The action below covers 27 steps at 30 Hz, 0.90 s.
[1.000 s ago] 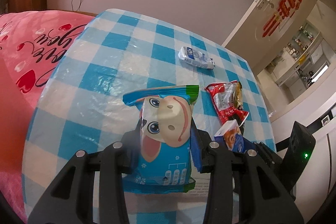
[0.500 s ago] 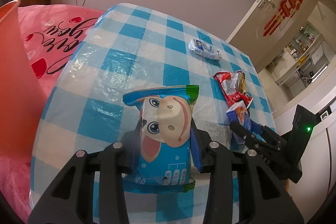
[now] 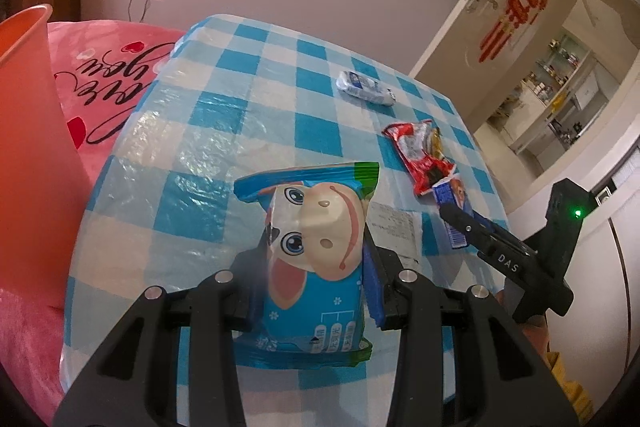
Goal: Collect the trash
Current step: 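Lift the cartoon packet and tissue pack off the table with both grippers, then carry the cartoon packet and tissue pack over the orange bucket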
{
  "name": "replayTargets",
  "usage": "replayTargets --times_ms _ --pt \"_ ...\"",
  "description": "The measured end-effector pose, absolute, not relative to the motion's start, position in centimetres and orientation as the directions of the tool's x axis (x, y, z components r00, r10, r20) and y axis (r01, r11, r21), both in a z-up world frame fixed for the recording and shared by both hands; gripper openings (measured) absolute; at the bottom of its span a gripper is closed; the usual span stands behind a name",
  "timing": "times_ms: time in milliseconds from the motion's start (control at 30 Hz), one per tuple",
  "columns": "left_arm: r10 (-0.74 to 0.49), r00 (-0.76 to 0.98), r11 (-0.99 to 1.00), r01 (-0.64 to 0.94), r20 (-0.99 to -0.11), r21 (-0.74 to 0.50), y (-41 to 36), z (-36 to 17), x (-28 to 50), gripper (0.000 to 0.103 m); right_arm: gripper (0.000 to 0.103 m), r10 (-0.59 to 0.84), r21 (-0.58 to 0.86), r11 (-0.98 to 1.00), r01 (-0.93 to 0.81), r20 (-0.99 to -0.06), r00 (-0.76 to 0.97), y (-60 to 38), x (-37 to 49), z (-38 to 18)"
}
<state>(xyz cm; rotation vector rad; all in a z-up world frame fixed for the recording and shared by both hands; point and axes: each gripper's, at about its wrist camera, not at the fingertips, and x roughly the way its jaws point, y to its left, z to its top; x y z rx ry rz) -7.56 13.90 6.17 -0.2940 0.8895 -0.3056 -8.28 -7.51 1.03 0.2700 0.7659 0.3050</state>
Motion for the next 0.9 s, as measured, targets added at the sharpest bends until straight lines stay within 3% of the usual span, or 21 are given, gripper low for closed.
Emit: replayTargets --times_ms 467,900 --pt "-0.427 0.609 0.897 0.193 -0.668 -0.398 15.0 7.1 -9.7 0.041 0.059 0.420 0.412 0.894 -0.174 -0.640 0.643 -5.0 -9.6 3.7" --pt "-0.403 0.730 0.894 0.186 -0.551 -0.408 19.5 12.7 -11.4 0.041 0.059 0.552 0.436 0.832 -0.344 -0.583 0.597 2.5 -8.9 10.6"
